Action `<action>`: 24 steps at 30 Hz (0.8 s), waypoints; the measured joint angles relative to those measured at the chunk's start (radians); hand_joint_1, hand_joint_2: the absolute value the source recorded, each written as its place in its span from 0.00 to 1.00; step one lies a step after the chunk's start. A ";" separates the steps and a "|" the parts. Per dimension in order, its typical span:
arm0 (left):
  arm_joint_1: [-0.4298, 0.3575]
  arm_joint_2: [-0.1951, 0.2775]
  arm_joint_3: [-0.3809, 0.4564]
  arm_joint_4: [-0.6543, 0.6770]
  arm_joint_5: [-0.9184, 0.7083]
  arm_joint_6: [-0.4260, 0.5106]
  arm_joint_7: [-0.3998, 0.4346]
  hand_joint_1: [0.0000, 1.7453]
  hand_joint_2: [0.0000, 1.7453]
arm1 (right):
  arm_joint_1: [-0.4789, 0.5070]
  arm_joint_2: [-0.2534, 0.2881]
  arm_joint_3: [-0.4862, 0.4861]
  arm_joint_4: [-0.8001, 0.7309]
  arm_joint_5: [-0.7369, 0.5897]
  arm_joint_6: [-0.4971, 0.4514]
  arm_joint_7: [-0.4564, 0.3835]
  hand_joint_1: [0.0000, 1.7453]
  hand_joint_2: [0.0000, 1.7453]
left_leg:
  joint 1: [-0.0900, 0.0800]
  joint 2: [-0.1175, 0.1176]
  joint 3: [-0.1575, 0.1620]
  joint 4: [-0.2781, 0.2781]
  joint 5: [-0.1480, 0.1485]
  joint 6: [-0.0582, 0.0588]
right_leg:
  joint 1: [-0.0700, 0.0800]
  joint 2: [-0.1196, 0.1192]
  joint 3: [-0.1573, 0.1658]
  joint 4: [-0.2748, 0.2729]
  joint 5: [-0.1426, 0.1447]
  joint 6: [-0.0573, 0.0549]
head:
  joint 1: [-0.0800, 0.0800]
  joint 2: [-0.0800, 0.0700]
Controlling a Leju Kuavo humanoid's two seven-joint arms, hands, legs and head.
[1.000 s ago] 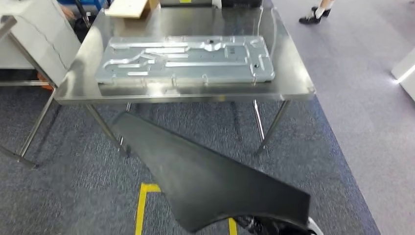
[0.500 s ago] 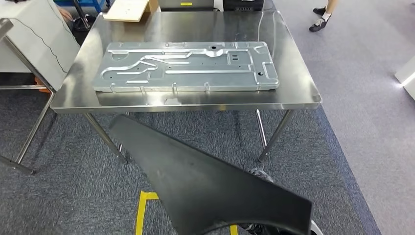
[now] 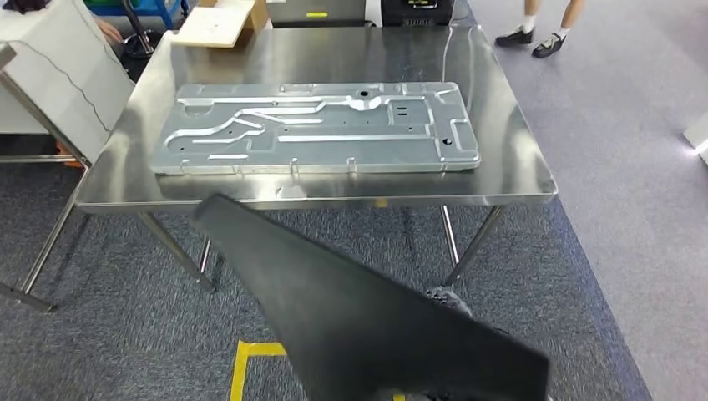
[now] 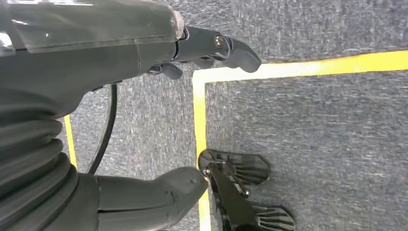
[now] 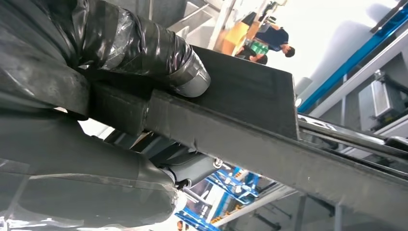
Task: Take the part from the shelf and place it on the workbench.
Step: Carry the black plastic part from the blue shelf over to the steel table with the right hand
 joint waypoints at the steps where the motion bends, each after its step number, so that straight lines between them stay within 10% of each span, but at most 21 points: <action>1: -0.001 0.000 0.000 0.000 0.000 0.000 0.000 0.00 1.00 | 0.000 0.000 0.000 0.000 0.000 0.000 0.000 1.00 1.00 | 0.000 0.001 -0.005 0.024 -0.004 -0.004 | -0.003 0.000 0.011 -0.005 -0.002 -0.005 | 0.000 0.000; 5: -0.006 0.003 0.000 0.000 -0.001 0.000 -0.001 0.00 1.00 | 0.001 0.001 0.000 0.000 0.000 0.000 -0.001 1.00 1.00 | 0.002 0.002 -0.148 0.253 -0.098 -0.015 | -0.005 -0.002 0.037 -0.010 -0.021 -0.016 | -0.001 0.000; 7: -0.002 0.004 0.000 0.000 -0.001 0.000 -0.001 0.00 1.00 | 0.003 0.001 0.000 0.000 0.000 0.000 -0.001 1.00 1.00 | 0.002 0.002 -0.196 0.285 -0.095 -0.014 | -0.004 0.000 0.053 -0.009 -0.036 -0.016 | -0.001 0.000; 10: 0.000 0.005 0.000 0.000 -0.001 0.000 0.000 0.00 1.00 | 0.003 0.001 0.000 0.000 0.000 0.000 -0.001 1.00 1.00 | -0.002 0.002 -0.162 0.117 0.040 -0.004 | 0.000 0.001 0.087 -0.009 -0.061 -0.011 | -0.001 0.000; 12: 0.000 0.008 0.000 0.000 -0.001 0.000 0.000 0.00 1.00 | 0.003 0.002 0.000 0.000 0.000 0.000 -0.002 1.00 1.00 | -0.009 0.003 -0.140 0.036 0.075 0.007 | 0.002 0.002 0.096 -0.008 -0.074 -0.002 | 0.000 0.000; 17: 0.002 0.011 0.000 0.000 -0.001 0.000 0.000 0.00 1.00 | 0.005 0.002 -0.001 -0.002 0.000 -0.001 -0.005 1.00 1.00 | -0.003 0.002 -0.106 0.012 0.069 0.036 | 0.001 0.002 0.086 0.056 -0.107 0.026 | -0.001 0.000; 21: 0.001 0.011 0.000 0.000 -0.001 0.000 0.000 0.00 1.00 | 0.010 0.002 -0.005 -0.003 0.000 -0.003 -0.010 1.00 1.00 | -0.002 0.002 -0.085 0.011 0.047 0.041 | -0.011 0.001 -0.065 0.283 -0.192 0.043 | 0.000 0.000; 24: 0.003 0.011 0.000 0.000 -0.001 0.000 0.001 0.00 1.00 | 0.013 0.002 -0.006 -0.003 0.000 -0.003 -0.011 1.00 1.00 | -0.001 0.000 -0.047 0.010 0.020 0.034 | -0.013 0.001 -0.074 0.205 -0.101 0.043 | 0.000 0.000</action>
